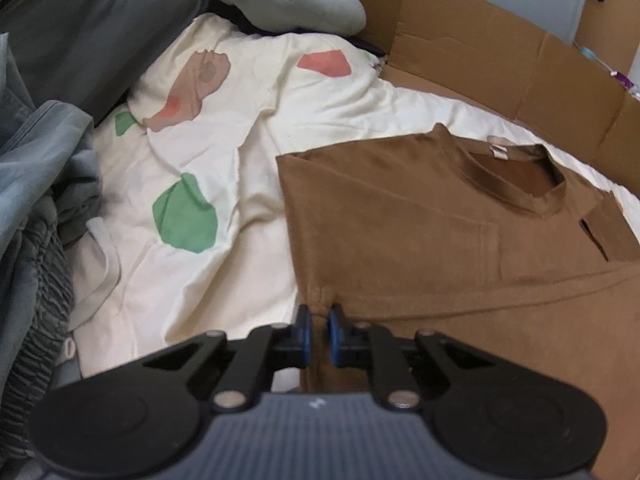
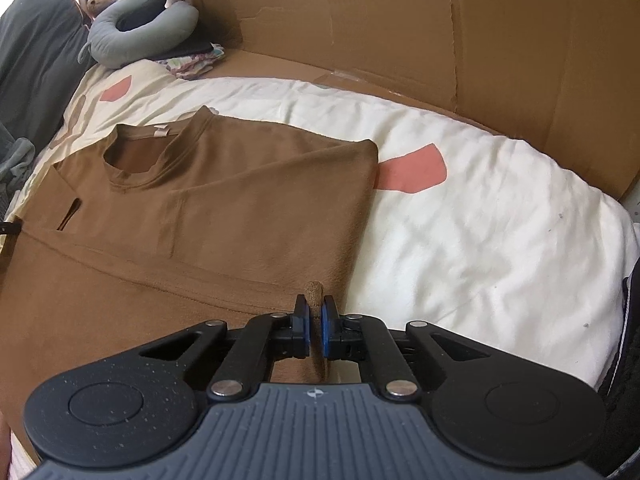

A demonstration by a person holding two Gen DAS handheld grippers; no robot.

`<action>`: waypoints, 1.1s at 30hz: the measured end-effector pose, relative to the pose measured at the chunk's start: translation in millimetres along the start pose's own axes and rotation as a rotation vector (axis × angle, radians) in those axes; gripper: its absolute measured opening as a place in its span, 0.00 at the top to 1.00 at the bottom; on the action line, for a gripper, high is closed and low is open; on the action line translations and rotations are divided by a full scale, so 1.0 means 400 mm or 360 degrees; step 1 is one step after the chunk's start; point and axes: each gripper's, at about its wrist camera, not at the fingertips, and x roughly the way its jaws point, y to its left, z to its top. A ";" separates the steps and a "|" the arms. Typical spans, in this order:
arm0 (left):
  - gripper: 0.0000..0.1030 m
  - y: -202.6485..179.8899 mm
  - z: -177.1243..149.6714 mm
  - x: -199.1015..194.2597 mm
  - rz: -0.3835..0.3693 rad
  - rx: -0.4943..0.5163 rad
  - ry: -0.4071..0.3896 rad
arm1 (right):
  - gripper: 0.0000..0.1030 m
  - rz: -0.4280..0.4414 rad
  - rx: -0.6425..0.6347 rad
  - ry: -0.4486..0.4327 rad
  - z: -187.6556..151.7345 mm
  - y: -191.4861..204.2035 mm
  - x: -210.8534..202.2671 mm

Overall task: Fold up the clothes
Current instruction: 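Close both tools on the folded edge of the brown shirt, then lift the folded edge with both tools and fold it over toward the collar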

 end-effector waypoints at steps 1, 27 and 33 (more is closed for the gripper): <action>0.87 -0.001 0.001 0.003 0.0000 0.0003 0.0007 | 0.94 0.0002 -0.0001 0.0002 0.000 0.001 0.001; 0.94 -0.014 0.068 -0.250 0.0025 -0.0166 -0.0310 | 0.96 -0.0017 0.0036 -0.0229 0.058 0.018 -0.201; 0.94 -0.020 0.099 -0.281 0.0037 -0.0157 -0.0363 | 0.96 -0.0011 0.0045 -0.0301 0.094 0.024 -0.238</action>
